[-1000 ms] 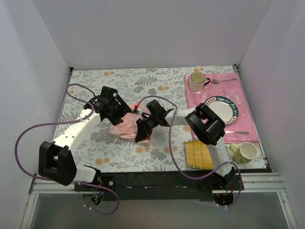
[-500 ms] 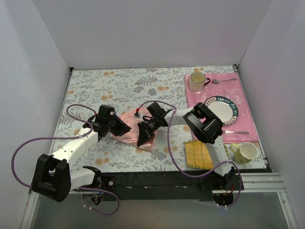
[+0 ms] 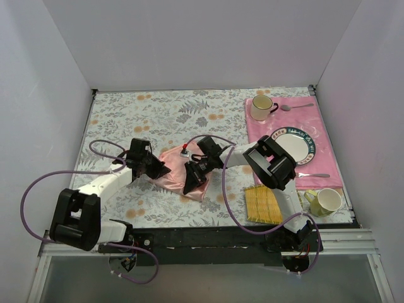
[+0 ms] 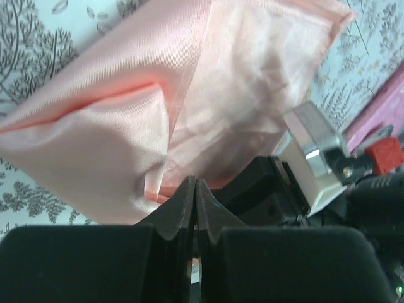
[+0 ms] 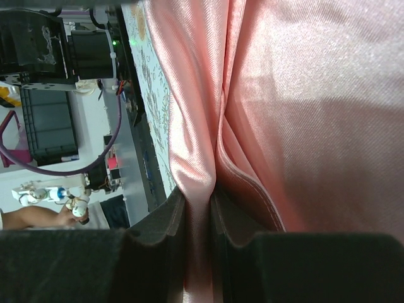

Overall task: Fold the napkin, place the utensils inside, and roll it up
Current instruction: Roll the napkin with the utensil

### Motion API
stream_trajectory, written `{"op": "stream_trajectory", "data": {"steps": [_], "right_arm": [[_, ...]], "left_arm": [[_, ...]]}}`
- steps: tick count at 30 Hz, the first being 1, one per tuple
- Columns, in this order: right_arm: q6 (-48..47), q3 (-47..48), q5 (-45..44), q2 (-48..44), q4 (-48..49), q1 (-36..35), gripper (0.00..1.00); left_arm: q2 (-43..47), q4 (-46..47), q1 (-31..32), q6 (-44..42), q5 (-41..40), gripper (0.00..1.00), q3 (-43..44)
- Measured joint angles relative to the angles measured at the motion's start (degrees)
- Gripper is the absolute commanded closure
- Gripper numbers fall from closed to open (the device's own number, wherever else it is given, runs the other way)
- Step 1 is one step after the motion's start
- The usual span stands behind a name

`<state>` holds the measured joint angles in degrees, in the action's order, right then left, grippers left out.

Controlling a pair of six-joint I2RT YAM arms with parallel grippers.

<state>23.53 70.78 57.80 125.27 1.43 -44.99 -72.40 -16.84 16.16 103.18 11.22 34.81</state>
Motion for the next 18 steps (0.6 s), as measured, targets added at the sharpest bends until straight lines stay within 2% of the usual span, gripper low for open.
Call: {"op": "stream_trajectory", "data": {"steps": [5, 9, 14, 17, 18], "right_arm": [[0.5, -0.8, -0.9, -0.7, 0.6, 0.0, 0.99], [0.8, -0.9, -1.2, -0.9, 0.7, 0.0, 0.98], [0.8, -0.9, -1.7, -1.0, 0.3, 0.0, 0.93], [0.7, -0.9, -2.3, -1.4, -0.3, 0.0, 0.87], [0.7, -0.8, -2.6, -1.6, -0.7, -0.1, 0.82]], "left_arm": [[-8.9, -5.2, -0.3, -2.7, -1.0, 1.00, 8.1], [-10.8, -5.3, -0.4, -3.1, -0.9, 1.00, 7.2], [-10.4, 1.9, -0.4, -3.5, -0.2, 1.00, 1.0], [-9.3, 8.0, -0.5, -4.3, 0.4, 1.00, -2.1], [-9.2, 10.1, -0.5, -4.4, 0.6, 1.00, -3.0]]}}
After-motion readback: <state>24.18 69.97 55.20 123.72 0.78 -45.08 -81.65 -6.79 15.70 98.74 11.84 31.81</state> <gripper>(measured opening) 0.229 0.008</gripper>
